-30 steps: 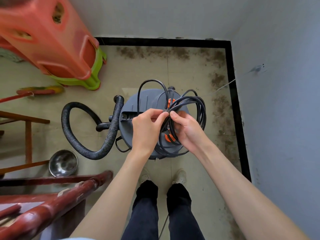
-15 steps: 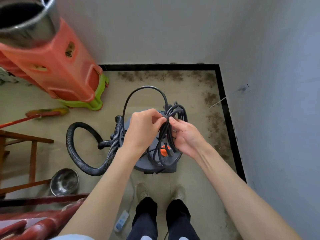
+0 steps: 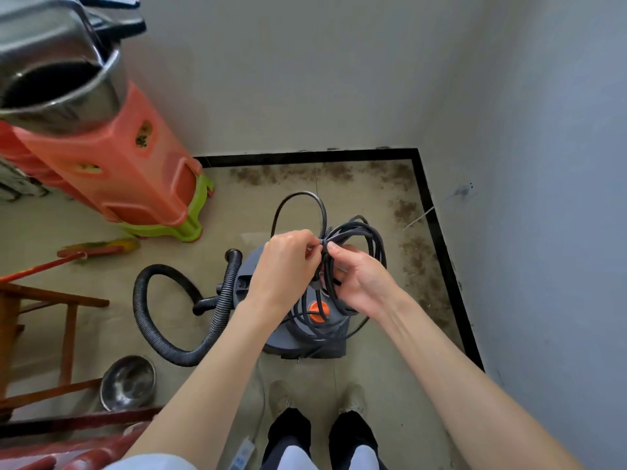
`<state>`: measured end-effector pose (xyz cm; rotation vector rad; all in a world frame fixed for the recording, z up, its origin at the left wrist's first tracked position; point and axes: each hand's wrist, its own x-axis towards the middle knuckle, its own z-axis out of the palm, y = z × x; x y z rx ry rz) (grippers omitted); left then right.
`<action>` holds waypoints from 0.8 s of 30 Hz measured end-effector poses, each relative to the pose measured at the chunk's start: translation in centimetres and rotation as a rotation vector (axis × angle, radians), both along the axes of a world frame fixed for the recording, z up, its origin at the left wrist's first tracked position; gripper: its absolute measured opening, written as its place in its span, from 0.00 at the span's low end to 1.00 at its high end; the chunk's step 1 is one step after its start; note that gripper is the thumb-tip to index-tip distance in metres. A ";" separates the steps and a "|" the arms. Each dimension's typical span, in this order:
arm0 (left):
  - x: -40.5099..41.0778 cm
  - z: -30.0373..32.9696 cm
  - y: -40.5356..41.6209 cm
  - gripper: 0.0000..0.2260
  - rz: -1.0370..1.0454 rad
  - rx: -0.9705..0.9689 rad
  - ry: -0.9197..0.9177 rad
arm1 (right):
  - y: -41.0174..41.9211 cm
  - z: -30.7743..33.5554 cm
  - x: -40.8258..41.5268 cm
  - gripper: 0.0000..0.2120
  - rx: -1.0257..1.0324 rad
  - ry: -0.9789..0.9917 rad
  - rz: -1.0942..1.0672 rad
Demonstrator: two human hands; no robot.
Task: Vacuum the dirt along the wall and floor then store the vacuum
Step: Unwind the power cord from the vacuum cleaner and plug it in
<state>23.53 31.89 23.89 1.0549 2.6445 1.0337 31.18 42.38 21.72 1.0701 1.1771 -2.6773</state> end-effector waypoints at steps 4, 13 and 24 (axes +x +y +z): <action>-0.1 0.7 0.3 0.04 0.009 0.020 -0.002 | 0.2 1.0 0.1 0.03 0.069 0.006 0.016; 1.0 2.0 0.1 0.04 0.153 0.141 -0.175 | -0.1 3.3 0.4 0.05 0.156 0.023 0.008; 1.2 2.9 -2.2 0.05 0.080 0.253 -0.285 | -0.4 4.7 2.1 0.13 0.105 0.115 0.076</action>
